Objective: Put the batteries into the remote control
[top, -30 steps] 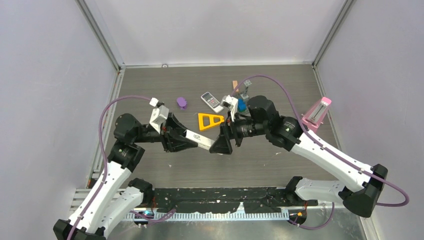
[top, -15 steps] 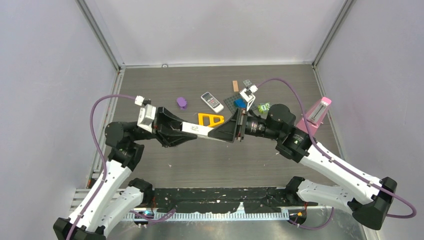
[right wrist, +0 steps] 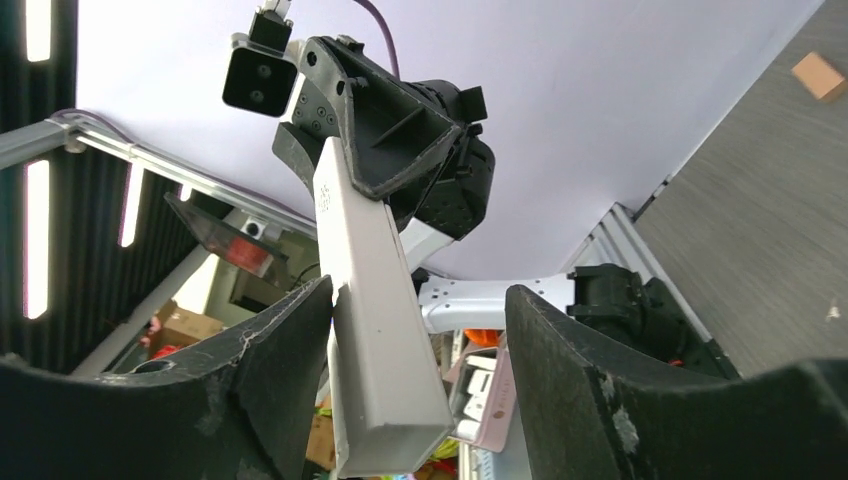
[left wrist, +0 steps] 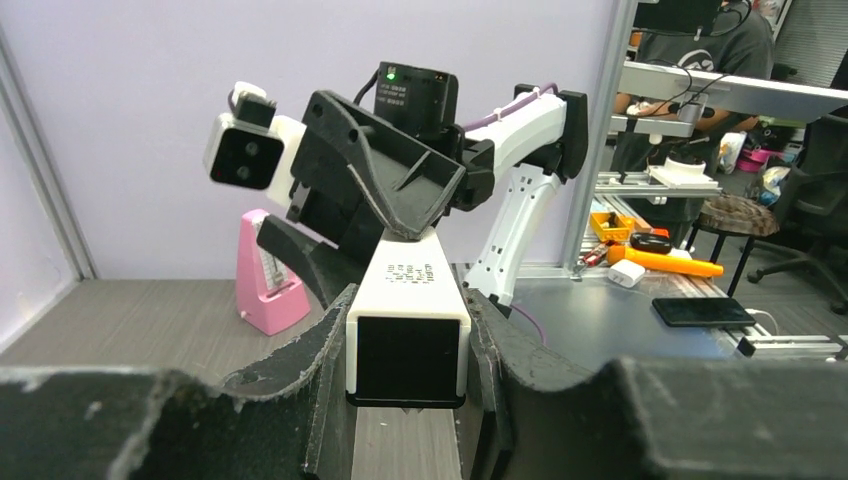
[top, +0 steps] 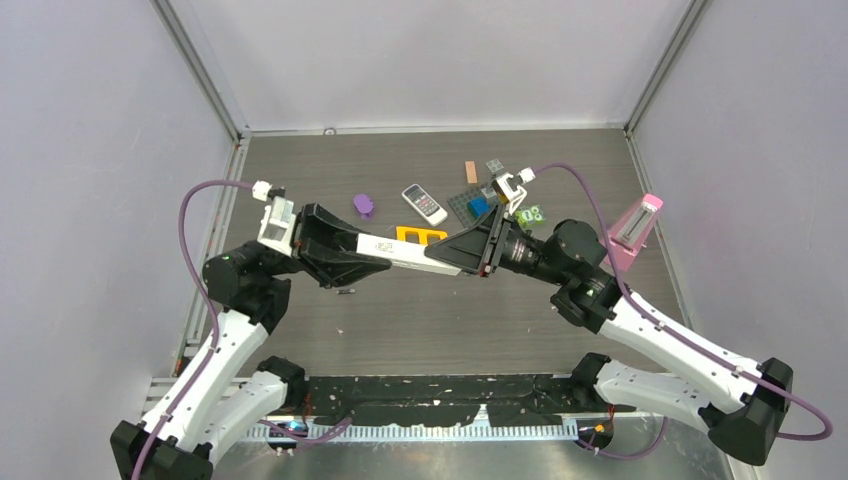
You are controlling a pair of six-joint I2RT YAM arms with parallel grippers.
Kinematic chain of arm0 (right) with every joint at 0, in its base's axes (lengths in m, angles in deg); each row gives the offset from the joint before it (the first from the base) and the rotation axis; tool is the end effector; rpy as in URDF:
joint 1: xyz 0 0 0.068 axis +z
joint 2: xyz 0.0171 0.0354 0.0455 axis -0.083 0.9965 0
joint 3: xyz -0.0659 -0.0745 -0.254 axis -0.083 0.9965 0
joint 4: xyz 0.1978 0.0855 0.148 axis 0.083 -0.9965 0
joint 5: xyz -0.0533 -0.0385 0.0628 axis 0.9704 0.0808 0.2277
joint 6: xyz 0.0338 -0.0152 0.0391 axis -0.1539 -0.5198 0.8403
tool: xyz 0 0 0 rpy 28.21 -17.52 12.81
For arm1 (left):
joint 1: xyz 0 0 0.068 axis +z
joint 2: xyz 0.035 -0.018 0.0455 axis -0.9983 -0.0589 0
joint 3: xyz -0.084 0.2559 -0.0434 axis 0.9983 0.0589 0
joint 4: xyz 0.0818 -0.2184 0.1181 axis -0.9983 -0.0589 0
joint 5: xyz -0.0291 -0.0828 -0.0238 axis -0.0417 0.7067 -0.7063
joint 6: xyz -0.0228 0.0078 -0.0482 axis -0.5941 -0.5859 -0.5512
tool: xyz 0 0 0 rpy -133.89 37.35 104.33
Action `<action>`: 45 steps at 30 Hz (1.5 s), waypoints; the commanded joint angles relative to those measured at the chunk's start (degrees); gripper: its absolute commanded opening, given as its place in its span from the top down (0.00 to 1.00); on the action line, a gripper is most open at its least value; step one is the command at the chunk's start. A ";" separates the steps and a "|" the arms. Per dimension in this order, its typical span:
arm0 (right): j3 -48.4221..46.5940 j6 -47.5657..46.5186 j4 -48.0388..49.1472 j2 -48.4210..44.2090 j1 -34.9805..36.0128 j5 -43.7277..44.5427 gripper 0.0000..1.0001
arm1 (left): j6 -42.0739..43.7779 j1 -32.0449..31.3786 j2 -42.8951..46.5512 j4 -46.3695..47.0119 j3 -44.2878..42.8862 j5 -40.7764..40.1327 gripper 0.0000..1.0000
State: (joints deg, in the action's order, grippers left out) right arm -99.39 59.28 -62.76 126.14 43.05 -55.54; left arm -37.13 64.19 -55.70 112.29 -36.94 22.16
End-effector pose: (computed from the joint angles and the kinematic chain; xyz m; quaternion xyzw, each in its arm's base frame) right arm 0.1294 0.1652 0.3867 -0.0621 0.6240 0.7220 0.2923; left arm 0.1239 -0.0848 0.4126 0.3943 0.4040 -0.6132 0.5526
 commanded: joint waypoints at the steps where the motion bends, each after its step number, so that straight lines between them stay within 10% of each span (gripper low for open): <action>1: 0.34 6.36 9.63 1.53 -0.09 -0.85 0.36 | -2.31 -0.15 0.23 7.01 -0.32 -1.73 1.00; 18: 2.95 13.51 20.19 4.30 -0.16 -4.38 0.91 | 2.67 -0.22 -0.41 3.32 0.42 -8.87 1.00; 23: 4.22 14.10 19.71 3.44 -1.05 -3.79 0.89 | 3.37 -0.07 -0.24 2.03 0.26 -9.32 1.00; 36: 5.55 10.49 16.22 1.11 -2.53 -3.02 0.43 | 5.23 -0.03 0.77 -0.96 1.15 -9.58 1.00; 45: 6.59 9.94 18.00 0.83 -3.24 -3.61 0.45 | 5.25 0.29 1.16 -1.59 1.21 -8.53 1.00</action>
State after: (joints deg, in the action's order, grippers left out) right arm -92.57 70.49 -47.44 128.02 40.36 -58.38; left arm -33.15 64.17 -55.57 109.56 -35.54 14.82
